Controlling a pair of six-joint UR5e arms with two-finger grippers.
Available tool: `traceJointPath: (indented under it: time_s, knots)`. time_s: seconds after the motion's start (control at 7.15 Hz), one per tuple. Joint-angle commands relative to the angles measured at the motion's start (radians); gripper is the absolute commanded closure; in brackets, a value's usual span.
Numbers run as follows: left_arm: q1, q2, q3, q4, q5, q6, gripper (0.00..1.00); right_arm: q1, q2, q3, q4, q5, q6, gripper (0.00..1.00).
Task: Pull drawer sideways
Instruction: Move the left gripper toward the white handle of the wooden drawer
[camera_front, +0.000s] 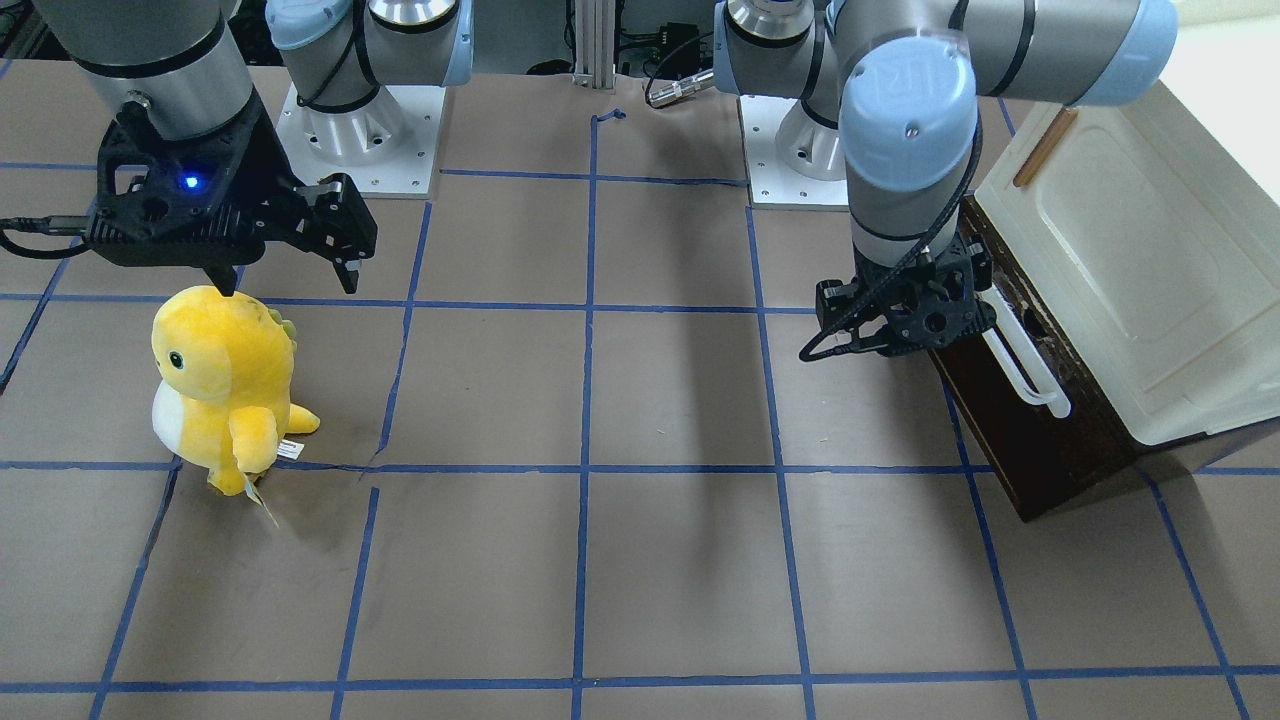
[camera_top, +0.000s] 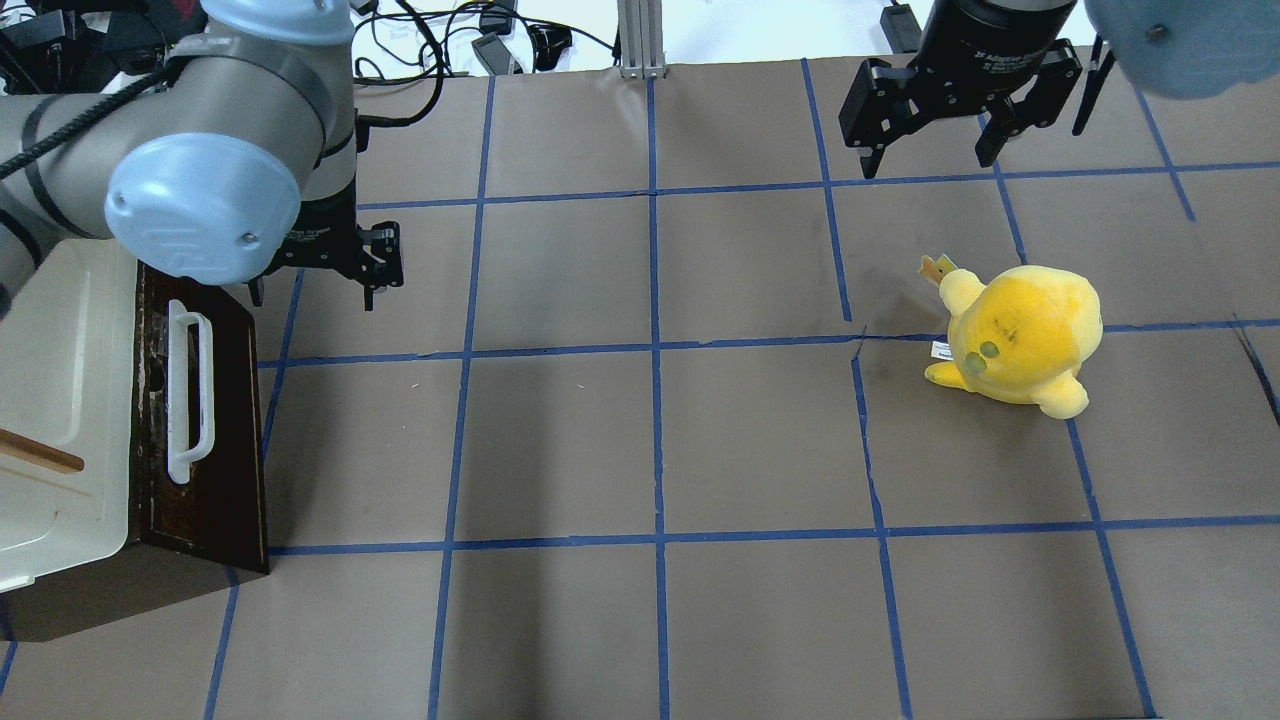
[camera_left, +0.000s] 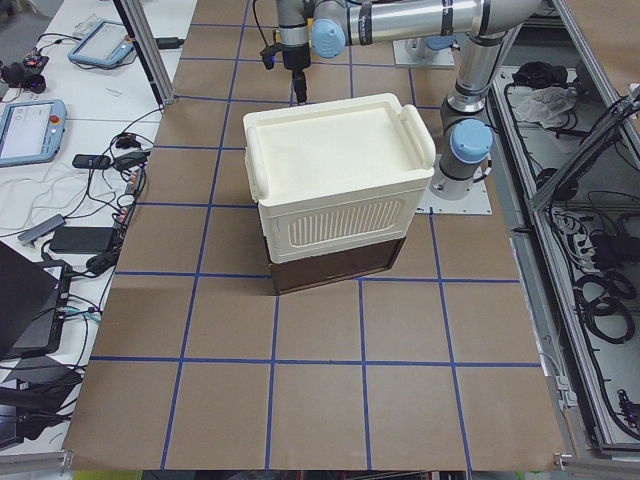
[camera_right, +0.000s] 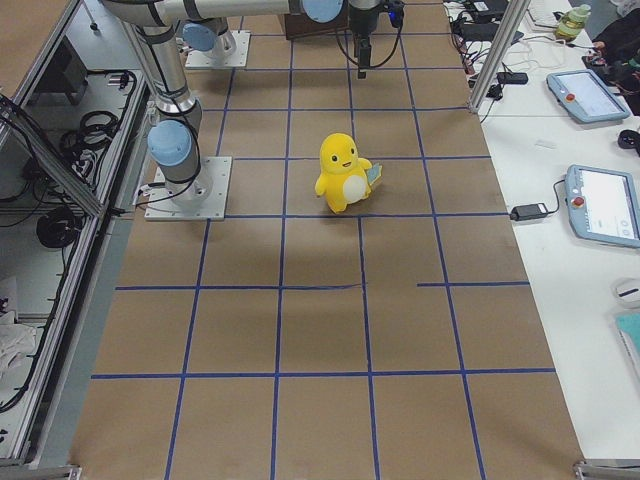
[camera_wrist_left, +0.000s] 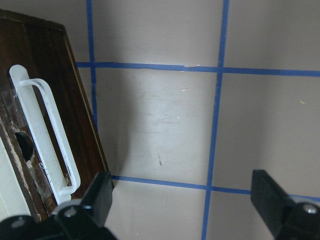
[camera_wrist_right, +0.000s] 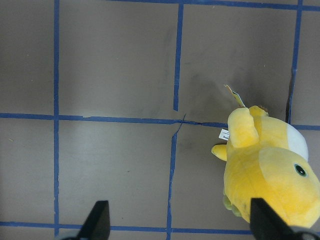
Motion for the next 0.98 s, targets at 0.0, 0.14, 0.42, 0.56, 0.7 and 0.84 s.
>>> traceJointPath:
  time_s: [0.0,0.14,0.42,0.56,0.7,0.84]
  knots:
    - [-0.002,-0.073,-0.033,0.013,0.087,-0.156,0.00,0.000,0.000,0.000,0.000,0.001,0.000,0.00]
    - [-0.002,-0.102,-0.036,0.028,0.104,-0.201,0.00,0.000,0.000,0.000,0.000,0.002,0.000,0.00]
    - [-0.002,-0.142,-0.034,0.057,0.114,-0.255,0.00,0.000,0.000,0.000,0.000,0.002,0.000,0.00]
    - [-0.002,-0.155,-0.036,0.068,0.121,-0.266,0.00,0.000,0.000,0.000,0.000,0.002,0.000,0.00]
    - [-0.002,-0.161,-0.040,0.065,0.122,-0.303,0.00,0.000,0.000,0.000,0.000,0.002,0.000,0.00]
    - [0.000,-0.167,-0.039,0.067,0.148,-0.303,0.00,0.000,0.000,0.000,0.000,0.002,0.000,0.00]
